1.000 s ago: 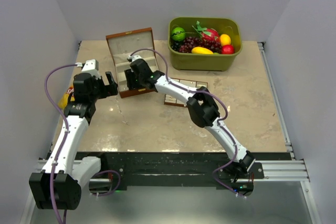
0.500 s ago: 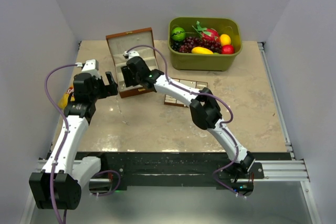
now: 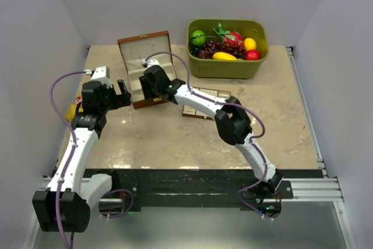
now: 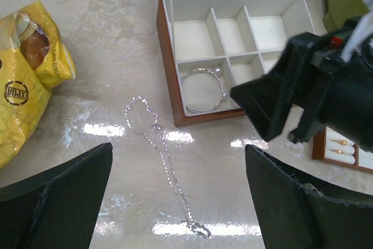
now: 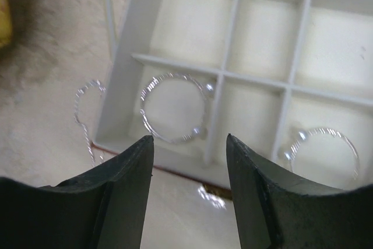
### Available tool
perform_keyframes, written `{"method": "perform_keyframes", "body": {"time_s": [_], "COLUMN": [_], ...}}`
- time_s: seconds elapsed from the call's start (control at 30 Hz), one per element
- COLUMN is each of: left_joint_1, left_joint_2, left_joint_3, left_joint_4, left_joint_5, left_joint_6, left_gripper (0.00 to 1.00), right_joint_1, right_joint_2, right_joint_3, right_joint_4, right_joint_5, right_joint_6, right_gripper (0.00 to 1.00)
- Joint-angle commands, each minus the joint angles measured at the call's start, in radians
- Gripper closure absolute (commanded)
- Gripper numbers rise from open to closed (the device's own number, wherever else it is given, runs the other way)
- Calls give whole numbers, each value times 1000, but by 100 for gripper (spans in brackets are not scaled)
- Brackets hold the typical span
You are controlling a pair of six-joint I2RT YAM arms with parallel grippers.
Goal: Organize the mixed jewelry
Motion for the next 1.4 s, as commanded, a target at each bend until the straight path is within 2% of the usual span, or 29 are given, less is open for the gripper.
{"method": "perform_keyframes", "body": {"time_s": [0.0,0.1,0.13,0.17,0.27,0.47,0.6,0.8,1.37], "left_joint_1": [-1,-1,1,1,1,1,1,1,1], "left_joint_2": [-8,-8,0,0,4,35,49,50,66], "left_joint_3": [8,5,8,10,7,11,13,11,10], "left_joint_4": [22,20,16,13,22,17,25,25,31], "left_joint_5": [-6,-44,-48,-48,-5,-14,18,24,47], "left_joint_6": [-7,-14,-14,-11,-2,-7,-4,3,1], "left_gripper": [0,0,0,0,0,0,0,0,0], "right_joint_1": [-12,-44,-56,-85,-162,-312,-375,-409,-467], "right_joint_2": [-285,-436,-547,-598,-781,-1003,-1016,-946,-844], "right_joint_3": [-192,-445,-516,-655,-899,-1194,-1253,-1253,-1288], "right_joint_4": [54,95,109,134,155,160,164,152,197], "right_joint_5": [142,182,200,207,210,169,129,129,112], "right_joint_6": [37,79,93,106,168,202,186,179,163], "right_gripper": [44,43,44,44,44,51,54,62,70]}}
